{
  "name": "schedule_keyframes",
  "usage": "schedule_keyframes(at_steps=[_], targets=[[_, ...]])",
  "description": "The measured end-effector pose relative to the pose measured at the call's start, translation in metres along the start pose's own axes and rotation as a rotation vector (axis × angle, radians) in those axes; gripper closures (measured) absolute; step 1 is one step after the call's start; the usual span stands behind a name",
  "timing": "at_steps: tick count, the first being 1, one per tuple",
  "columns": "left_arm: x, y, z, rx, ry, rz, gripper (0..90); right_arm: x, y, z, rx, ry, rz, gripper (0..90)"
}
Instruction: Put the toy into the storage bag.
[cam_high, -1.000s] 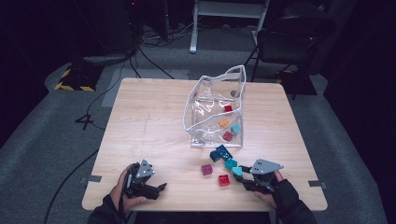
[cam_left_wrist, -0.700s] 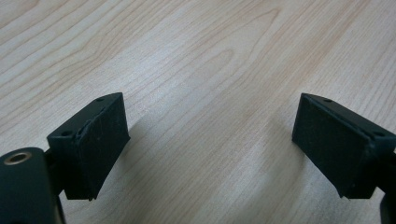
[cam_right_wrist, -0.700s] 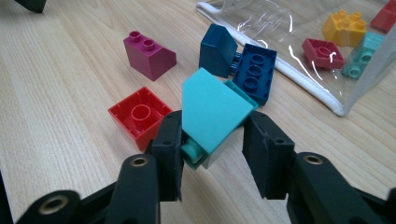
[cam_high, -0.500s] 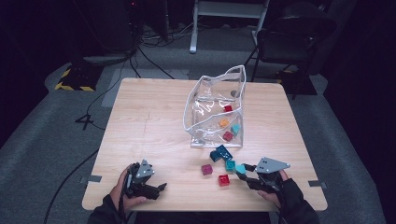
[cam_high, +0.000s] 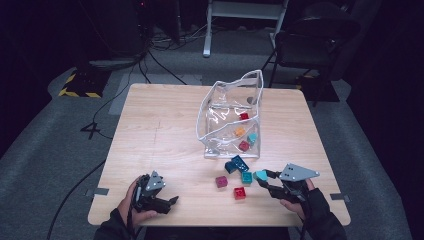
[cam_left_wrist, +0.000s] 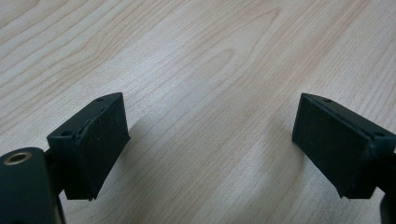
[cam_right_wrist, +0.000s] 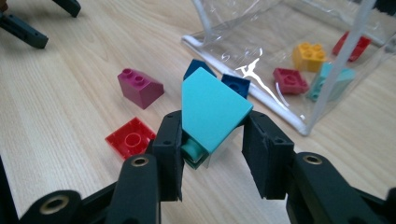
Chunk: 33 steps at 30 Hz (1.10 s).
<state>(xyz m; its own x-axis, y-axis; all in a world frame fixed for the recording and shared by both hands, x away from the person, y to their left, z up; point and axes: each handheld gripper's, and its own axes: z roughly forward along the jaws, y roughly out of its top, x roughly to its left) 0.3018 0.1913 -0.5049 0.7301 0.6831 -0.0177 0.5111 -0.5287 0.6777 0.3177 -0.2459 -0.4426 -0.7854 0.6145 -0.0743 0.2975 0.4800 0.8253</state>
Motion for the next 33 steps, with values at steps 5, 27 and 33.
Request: schedule_keyframes(at_steps=[5,27,33], targets=[[0.000,0.000,0.000,0.000,0.000,0.000,10.9,-0.005,0.014,-0.009,-0.019,-0.014,0.003,59.8],[0.000,0.000,0.000,-0.001,0.000,-0.001,10.9,-0.033,0.107,-0.047,-0.131,-0.099,-0.015,59.9],[0.000,0.000,0.000,-0.001,0.000,-0.001,10.9,-0.038,0.135,-0.046,-0.141,-0.123,-0.026,59.8]])
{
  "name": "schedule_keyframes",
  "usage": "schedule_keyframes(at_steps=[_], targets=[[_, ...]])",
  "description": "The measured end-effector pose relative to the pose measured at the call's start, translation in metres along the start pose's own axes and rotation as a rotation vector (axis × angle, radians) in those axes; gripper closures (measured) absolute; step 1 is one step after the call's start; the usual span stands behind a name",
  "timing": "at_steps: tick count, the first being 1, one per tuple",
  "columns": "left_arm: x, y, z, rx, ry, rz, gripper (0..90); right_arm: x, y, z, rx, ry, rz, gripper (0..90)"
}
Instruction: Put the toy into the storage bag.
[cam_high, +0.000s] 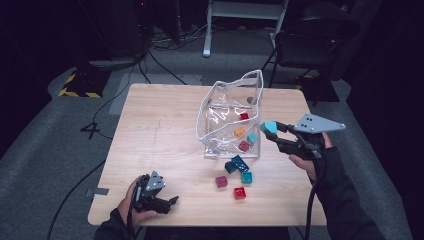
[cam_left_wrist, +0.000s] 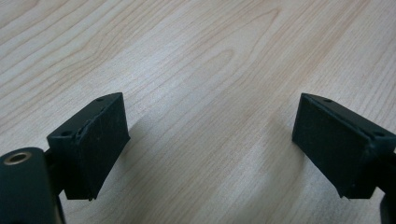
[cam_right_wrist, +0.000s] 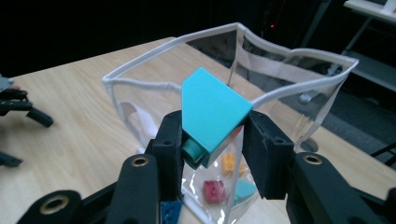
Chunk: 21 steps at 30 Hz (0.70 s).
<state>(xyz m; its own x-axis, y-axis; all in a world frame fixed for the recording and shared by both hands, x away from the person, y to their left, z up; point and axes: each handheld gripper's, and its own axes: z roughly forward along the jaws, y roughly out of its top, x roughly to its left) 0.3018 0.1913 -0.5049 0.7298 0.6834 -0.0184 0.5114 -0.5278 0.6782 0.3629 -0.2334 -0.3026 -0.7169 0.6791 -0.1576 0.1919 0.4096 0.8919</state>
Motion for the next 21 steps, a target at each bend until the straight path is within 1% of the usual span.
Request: schedule_keyframes(at_steps=[4,7,16,21], targets=[[0.000,0.000,0.000,0.000,0.000,0.000,10.9,-0.004,0.014,0.006,-0.010,-0.009,0.008,59.9],[0.000,0.000,0.000,0.000,0.000,0.000,10.9,-0.006,0.020,0.012,-0.009,-0.018,0.005,59.9],[0.000,0.000,0.000,0.000,0.000,0.000,10.9,-0.007,0.041,0.042,0.013,-0.044,0.010,59.9],[0.000,0.000,0.000,0.000,0.000,0.000,10.9,-0.008,0.049,0.057,0.025,-0.061,0.011,59.8]])
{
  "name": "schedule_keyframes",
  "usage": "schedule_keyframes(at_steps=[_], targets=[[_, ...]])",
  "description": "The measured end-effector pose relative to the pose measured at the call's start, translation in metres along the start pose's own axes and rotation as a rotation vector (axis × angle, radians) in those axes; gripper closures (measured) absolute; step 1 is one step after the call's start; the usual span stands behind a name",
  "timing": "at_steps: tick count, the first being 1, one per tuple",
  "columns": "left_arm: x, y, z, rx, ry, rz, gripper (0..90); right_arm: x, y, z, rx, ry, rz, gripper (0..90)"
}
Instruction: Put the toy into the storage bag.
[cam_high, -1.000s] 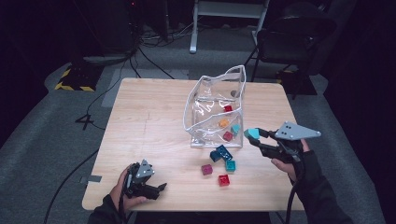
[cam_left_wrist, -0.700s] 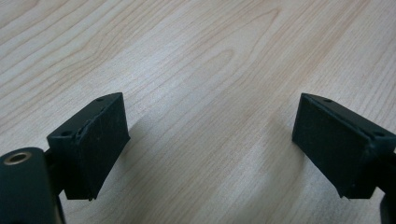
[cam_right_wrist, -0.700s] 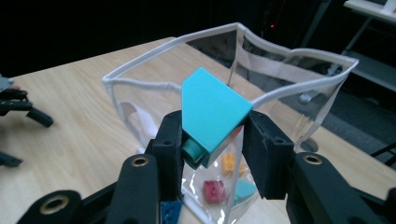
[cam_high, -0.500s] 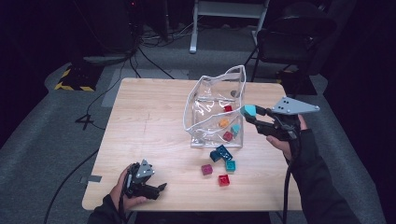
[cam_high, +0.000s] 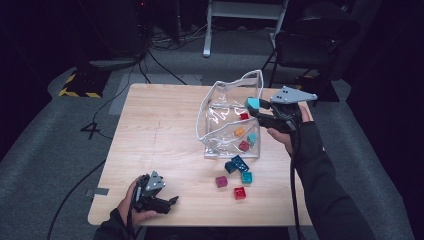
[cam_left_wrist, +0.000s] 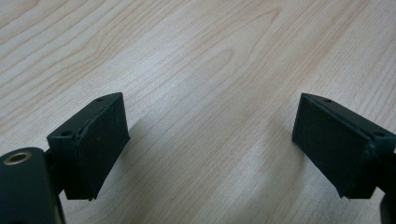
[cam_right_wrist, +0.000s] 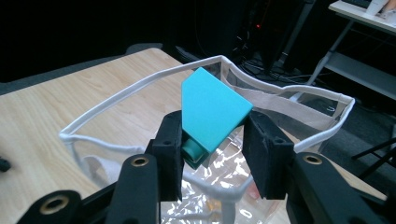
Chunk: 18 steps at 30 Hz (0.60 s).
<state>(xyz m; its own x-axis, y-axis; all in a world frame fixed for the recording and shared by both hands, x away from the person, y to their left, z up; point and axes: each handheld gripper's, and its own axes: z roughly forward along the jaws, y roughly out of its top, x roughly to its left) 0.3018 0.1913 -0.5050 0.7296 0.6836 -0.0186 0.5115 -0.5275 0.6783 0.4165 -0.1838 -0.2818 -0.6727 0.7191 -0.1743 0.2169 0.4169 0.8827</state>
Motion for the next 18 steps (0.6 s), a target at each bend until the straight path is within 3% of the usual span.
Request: schedule_keyframes(at_steps=[18], targets=[[0.000,0.000,0.000,0.001,-0.001,0.002,10.9,-0.002,0.007,0.040,0.053,-0.023,0.023,59.8]])
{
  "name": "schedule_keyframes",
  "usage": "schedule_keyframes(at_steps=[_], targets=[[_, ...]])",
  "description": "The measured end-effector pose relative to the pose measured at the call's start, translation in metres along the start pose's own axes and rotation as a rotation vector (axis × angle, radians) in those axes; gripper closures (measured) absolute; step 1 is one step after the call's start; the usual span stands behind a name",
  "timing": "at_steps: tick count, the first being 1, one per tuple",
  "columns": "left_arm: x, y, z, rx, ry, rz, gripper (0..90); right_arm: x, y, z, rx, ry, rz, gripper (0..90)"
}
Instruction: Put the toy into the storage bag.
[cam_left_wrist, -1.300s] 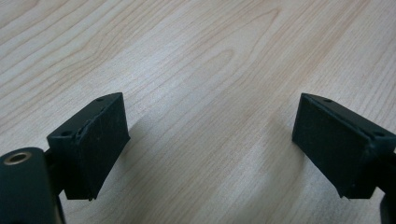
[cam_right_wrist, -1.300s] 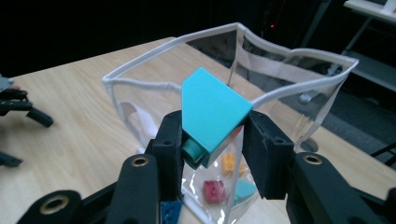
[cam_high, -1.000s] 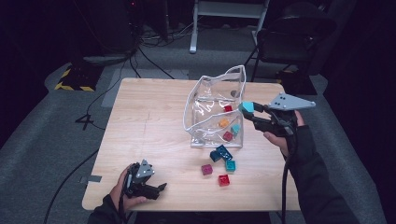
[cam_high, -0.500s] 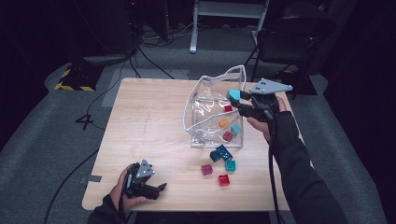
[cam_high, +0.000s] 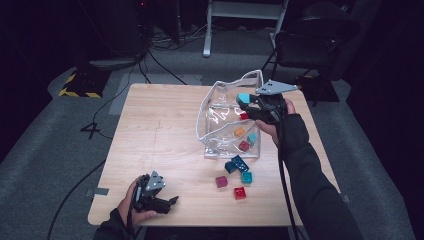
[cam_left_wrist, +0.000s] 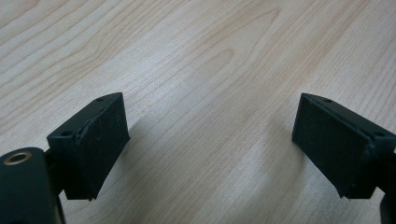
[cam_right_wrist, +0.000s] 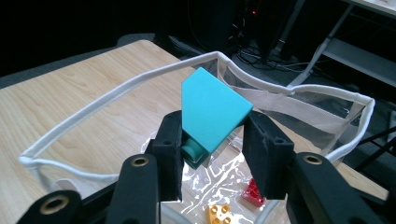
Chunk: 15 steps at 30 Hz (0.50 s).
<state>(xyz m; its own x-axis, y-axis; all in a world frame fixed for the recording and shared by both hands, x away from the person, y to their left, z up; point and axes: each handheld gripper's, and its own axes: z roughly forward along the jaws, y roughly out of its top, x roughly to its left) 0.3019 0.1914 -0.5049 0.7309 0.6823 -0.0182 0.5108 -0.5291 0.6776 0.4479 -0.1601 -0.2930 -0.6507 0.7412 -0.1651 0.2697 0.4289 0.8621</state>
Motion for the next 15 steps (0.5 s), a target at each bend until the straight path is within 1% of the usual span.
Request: schedule_keyframes(at_steps=[3,6,9,15], targets=[[0.000,0.000,0.000,0.000,0.000,0.000,10.9,-0.002,-0.001,0.007,0.014,-0.009,0.002,59.8],[0.000,0.000,0.000,0.000,0.000,0.000,10.9,-0.003,-0.002,0.012,0.018,-0.004,0.019,59.8],[0.000,0.000,0.000,0.000,0.001,0.000,10.9,-0.004,-0.003,0.017,0.030,-0.010,0.029,59.8],[0.000,0.000,0.000,0.000,0.001,0.000,10.9,-0.004,-0.004,0.023,0.051,-0.021,0.034,59.7]])
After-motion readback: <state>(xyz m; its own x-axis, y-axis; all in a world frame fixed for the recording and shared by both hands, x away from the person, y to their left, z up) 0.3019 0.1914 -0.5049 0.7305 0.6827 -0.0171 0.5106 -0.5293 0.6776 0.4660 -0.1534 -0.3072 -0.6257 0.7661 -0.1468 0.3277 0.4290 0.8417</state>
